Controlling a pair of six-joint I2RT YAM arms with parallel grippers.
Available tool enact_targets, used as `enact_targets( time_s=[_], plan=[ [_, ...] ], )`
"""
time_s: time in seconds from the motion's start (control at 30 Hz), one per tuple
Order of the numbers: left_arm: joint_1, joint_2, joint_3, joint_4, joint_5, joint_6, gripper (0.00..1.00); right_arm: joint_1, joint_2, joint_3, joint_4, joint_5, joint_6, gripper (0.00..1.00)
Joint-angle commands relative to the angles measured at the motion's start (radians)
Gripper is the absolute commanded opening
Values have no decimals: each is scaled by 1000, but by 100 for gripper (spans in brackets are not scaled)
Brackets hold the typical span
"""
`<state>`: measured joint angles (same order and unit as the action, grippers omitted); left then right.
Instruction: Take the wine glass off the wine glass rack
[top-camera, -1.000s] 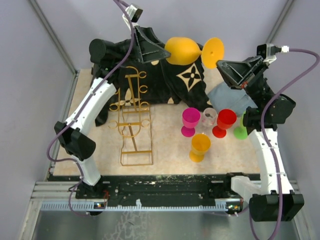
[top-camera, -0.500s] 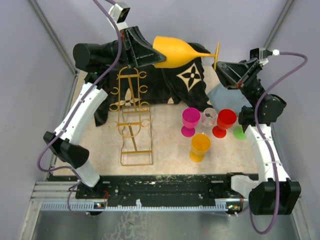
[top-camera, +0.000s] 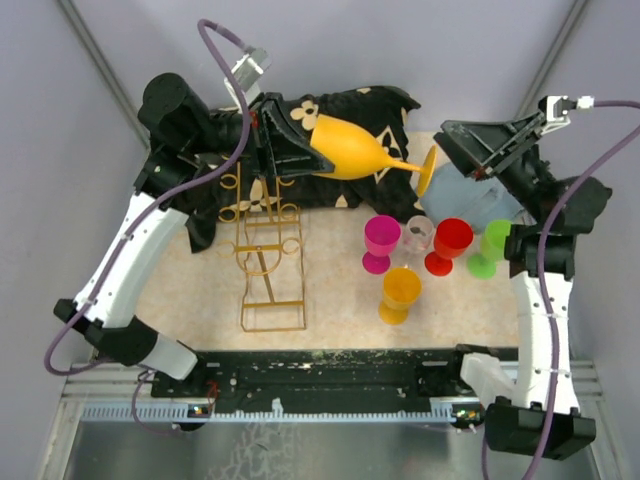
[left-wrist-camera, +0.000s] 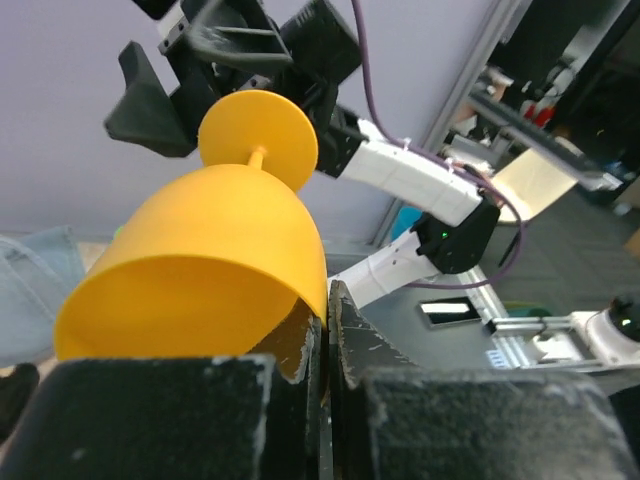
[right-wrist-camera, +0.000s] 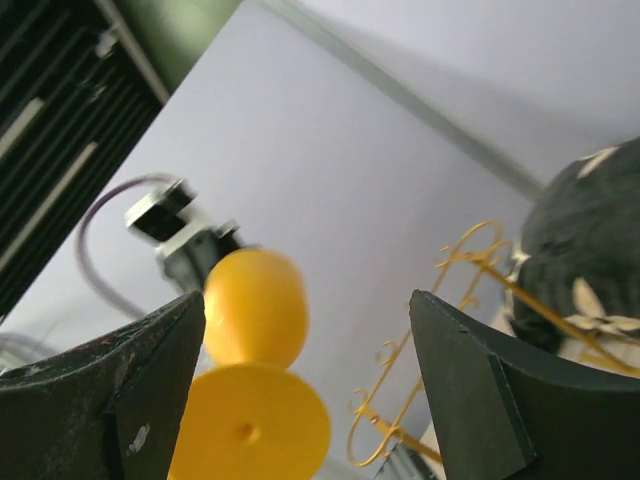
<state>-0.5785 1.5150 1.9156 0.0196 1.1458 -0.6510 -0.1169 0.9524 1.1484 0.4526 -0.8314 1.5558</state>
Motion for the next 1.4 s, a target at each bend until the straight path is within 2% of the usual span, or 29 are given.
enact_targets(
  time_s=[0.0,0.13,0.3,0.5,0.83,1.37],
  plan=[
    [-48,-39,78,-438,-93,431,0,-80,-20,145,-506,51,-370,83],
    [-122,-66,66,-653,-221,647,0,-86,12,283,-918,221,-653,84],
    [-202,-120,-6,-786,-365,803,0,-85,51,389,-1145,386,-845,88],
    [-307,-148,-61,-906,-456,915,0,-85,39,381,-1197,493,-888,90],
    [-520,-145,-115,-1021,-661,1098,0,-86,10,332,-1210,544,-903,91],
    [-552,-108,-254,-1089,-825,1239,0,-86,9,283,-1196,533,-909,92]
  ],
)
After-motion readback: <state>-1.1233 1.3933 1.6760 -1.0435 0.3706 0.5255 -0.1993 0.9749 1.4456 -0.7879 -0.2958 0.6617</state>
